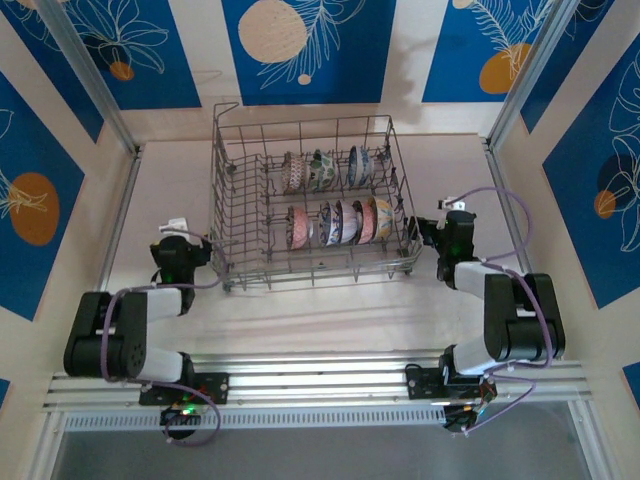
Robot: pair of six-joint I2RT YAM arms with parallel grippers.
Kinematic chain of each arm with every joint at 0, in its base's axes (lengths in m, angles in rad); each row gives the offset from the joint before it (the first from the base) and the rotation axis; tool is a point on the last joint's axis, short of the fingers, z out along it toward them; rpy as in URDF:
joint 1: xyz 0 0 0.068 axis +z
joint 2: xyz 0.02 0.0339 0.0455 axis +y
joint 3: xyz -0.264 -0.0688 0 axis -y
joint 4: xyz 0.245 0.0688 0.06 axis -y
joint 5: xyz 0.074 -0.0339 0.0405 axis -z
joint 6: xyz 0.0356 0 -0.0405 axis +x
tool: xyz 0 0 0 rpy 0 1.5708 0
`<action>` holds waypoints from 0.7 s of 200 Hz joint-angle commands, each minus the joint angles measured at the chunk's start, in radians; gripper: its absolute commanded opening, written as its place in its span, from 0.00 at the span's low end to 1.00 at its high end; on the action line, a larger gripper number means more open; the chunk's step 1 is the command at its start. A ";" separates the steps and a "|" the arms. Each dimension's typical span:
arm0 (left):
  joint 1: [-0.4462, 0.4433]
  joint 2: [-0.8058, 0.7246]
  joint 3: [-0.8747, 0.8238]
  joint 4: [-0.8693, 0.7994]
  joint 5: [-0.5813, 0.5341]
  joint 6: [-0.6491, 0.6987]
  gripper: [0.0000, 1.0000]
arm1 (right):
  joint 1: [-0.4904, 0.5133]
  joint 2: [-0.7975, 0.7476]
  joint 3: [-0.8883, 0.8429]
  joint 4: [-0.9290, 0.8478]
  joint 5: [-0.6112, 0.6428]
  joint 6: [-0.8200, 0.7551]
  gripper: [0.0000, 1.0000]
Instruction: Load the bowls into the dish rack
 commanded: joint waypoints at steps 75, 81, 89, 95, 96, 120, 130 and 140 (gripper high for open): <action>-0.074 0.132 0.040 0.204 0.045 0.119 0.99 | 0.011 0.053 -0.079 0.238 -0.214 -0.033 1.00; -0.074 0.132 0.039 0.210 0.043 0.119 0.99 | 0.008 0.052 -0.078 0.236 -0.219 -0.031 1.00; -0.074 0.128 0.039 0.197 0.042 0.116 0.99 | 0.007 0.053 -0.077 0.237 -0.220 -0.031 0.99; -0.074 0.133 0.040 0.209 0.040 0.118 0.99 | 0.009 0.052 -0.077 0.237 -0.216 -0.032 0.99; -0.074 0.133 0.040 0.209 0.040 0.117 0.99 | 0.010 0.052 -0.078 0.237 -0.216 -0.032 1.00; -0.074 0.131 0.043 0.196 0.040 0.116 0.99 | 0.009 0.054 -0.076 0.233 -0.219 -0.032 0.99; -0.074 0.132 0.043 0.202 0.040 0.116 0.99 | 0.009 0.055 -0.074 0.232 -0.217 -0.033 1.00; -0.074 0.131 0.043 0.198 0.040 0.116 0.99 | 0.013 0.057 -0.072 0.230 -0.211 -0.037 1.00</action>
